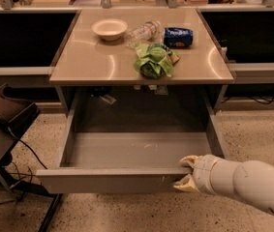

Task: Open top drawer

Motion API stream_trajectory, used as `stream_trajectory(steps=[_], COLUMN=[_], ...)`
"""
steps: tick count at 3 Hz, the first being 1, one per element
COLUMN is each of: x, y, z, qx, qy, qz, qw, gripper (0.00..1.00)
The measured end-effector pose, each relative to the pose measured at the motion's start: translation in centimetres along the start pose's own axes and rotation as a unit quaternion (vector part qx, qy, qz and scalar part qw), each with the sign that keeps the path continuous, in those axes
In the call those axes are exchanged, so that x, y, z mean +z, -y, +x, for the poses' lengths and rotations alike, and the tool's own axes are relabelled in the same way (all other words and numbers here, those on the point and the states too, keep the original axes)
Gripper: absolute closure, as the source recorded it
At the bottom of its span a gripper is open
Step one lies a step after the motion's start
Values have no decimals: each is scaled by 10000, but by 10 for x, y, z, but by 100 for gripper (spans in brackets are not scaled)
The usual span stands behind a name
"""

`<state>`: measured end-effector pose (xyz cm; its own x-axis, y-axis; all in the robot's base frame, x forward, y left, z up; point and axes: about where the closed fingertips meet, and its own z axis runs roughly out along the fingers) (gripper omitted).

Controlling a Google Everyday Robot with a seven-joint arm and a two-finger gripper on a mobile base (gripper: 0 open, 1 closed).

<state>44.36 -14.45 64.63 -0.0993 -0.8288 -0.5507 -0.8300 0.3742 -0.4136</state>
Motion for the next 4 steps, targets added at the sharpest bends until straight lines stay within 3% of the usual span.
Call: stream_trajectory(steps=[4], x=[-7], y=[-12], z=[0], qx=[84], qy=[51], qz=[37], qw=[9999], gripper=[100])
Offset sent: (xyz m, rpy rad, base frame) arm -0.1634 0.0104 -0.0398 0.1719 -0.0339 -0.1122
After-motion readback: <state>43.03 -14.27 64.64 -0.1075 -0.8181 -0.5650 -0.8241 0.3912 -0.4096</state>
